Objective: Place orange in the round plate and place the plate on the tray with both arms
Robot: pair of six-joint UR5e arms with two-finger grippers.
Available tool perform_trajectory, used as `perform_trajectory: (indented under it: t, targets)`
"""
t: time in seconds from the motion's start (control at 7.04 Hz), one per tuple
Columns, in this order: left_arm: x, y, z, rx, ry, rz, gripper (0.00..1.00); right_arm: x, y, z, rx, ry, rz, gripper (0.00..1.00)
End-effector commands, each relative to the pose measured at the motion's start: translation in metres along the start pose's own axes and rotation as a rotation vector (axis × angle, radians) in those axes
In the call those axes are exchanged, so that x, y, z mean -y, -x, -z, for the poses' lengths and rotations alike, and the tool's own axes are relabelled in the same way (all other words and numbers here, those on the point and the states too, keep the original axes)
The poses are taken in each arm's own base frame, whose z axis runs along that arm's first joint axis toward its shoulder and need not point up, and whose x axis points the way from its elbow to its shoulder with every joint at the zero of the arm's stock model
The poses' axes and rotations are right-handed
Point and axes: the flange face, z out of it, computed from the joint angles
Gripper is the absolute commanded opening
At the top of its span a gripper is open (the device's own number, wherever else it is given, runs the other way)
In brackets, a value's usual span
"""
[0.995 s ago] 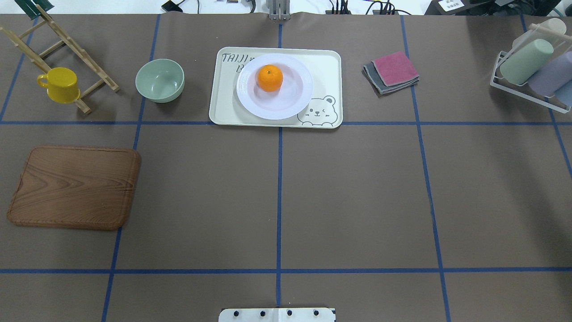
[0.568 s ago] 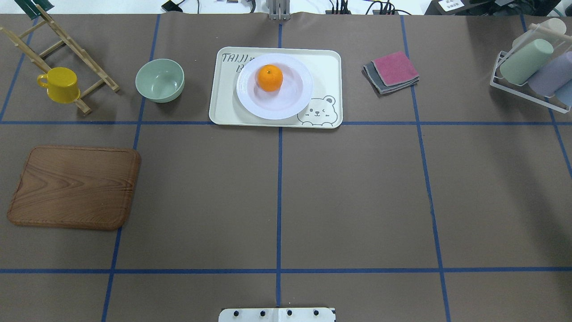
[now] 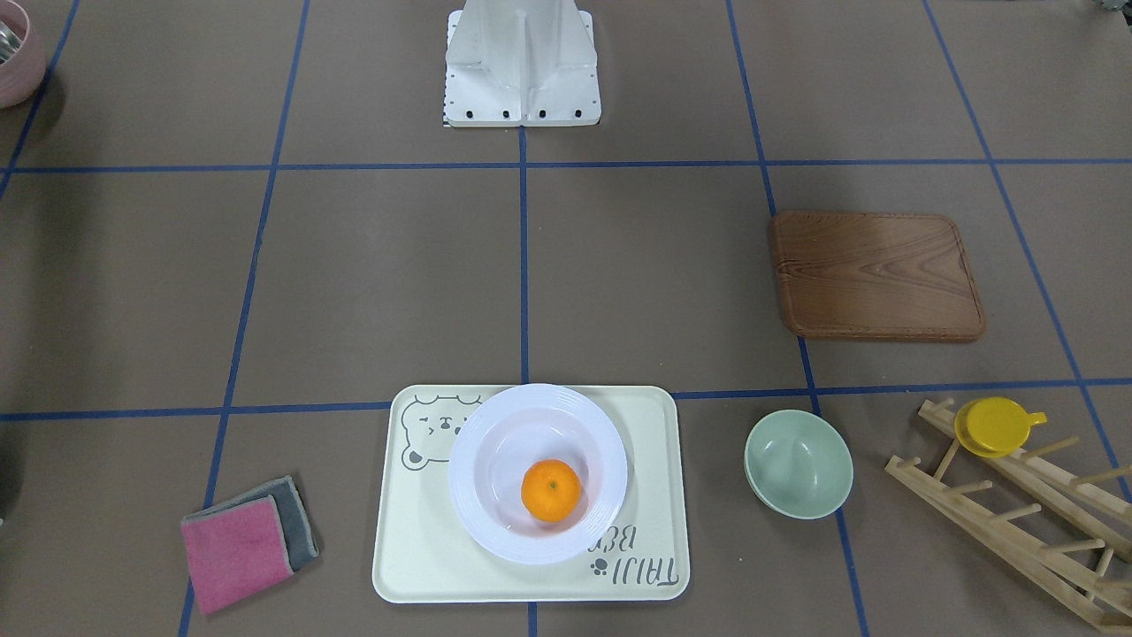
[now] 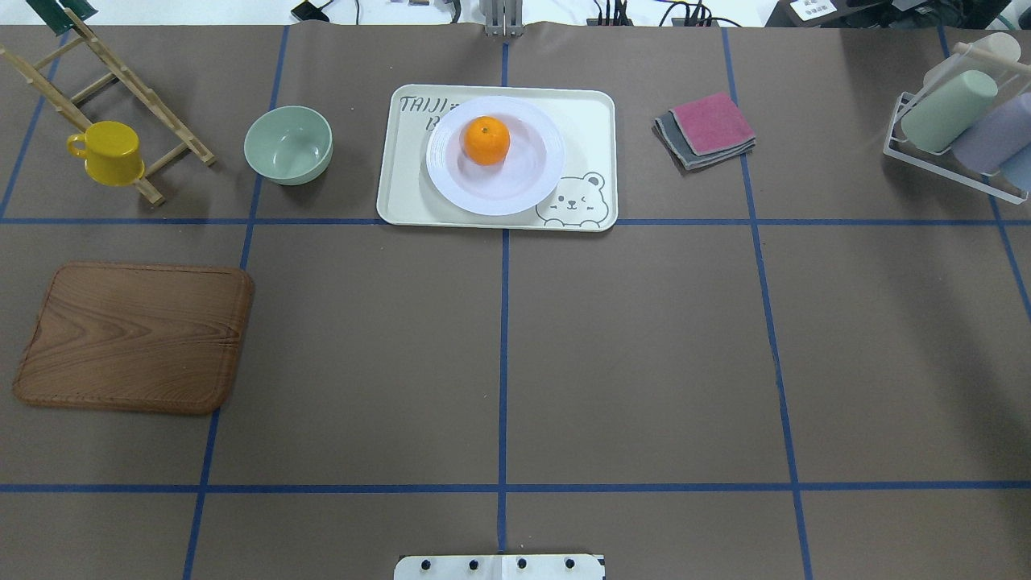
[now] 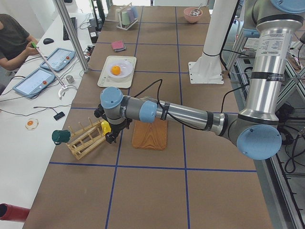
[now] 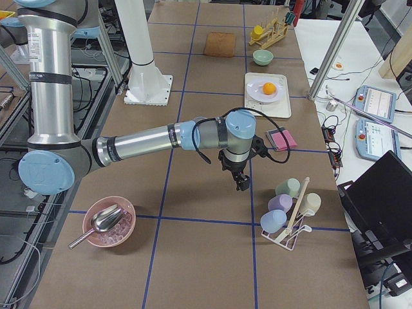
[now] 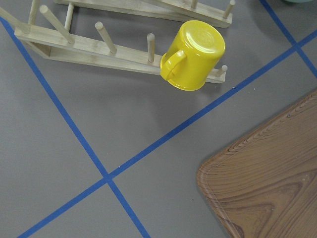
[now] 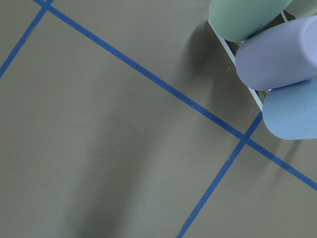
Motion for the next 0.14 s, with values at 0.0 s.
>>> perform_trajectory:
  t: [0.0]
  targets:
    - [-0.0005,0.0007,-0.0007,-0.001,0.002,0.004,1.0,0.0002,0.0001,0.0003,-0.002,0.0,0.001,1.0]
